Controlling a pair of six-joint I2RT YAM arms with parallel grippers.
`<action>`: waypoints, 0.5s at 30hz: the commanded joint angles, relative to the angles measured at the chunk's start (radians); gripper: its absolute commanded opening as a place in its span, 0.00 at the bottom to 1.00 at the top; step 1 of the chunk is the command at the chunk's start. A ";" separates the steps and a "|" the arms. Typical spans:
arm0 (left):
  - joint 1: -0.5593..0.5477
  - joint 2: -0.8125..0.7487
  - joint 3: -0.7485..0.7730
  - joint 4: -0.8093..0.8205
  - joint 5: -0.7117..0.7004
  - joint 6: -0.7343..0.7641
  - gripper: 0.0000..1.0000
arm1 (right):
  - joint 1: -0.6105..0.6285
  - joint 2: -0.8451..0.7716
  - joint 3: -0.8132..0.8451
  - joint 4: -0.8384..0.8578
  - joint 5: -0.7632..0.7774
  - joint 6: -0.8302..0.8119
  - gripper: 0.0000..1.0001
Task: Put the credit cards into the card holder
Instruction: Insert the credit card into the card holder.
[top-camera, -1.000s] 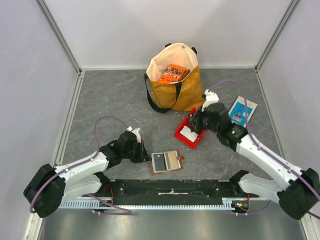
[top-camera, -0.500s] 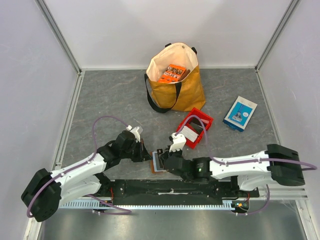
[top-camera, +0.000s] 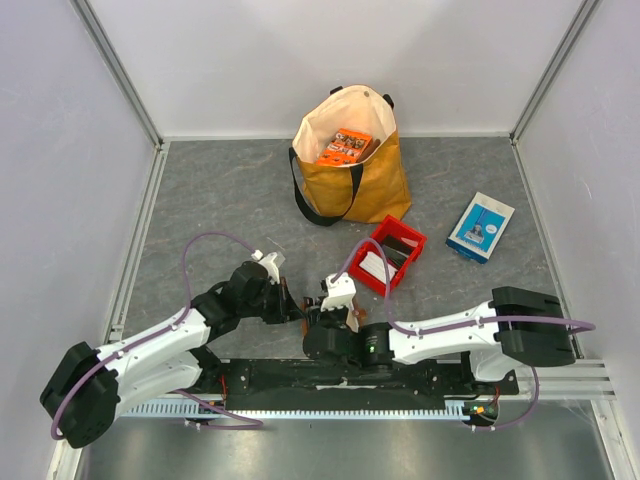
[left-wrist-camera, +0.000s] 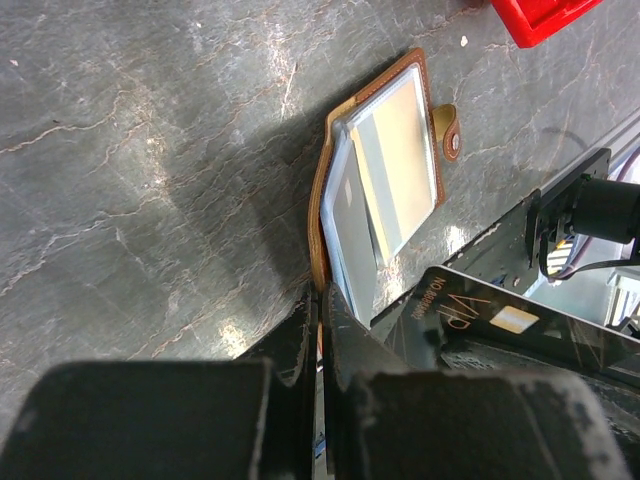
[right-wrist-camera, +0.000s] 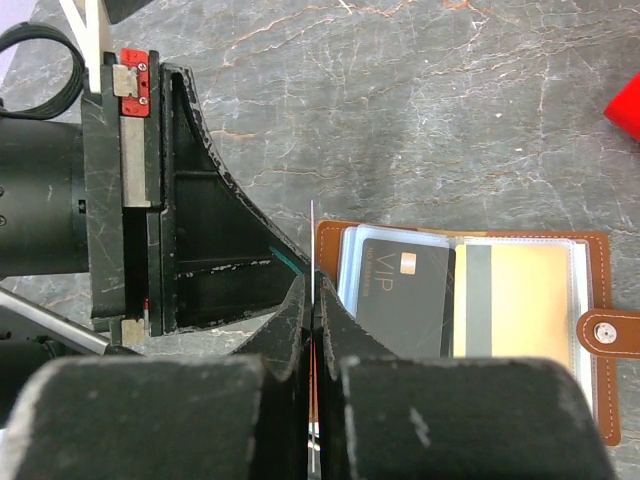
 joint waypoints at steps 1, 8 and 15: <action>0.000 -0.018 0.008 0.014 0.008 -0.020 0.02 | 0.010 0.023 0.048 -0.042 0.084 0.026 0.00; 0.000 -0.018 0.005 0.014 0.005 -0.019 0.02 | 0.010 0.037 0.049 -0.067 0.081 0.032 0.00; 0.000 -0.019 0.005 0.017 0.006 -0.022 0.02 | 0.010 0.067 0.057 -0.065 0.065 0.030 0.00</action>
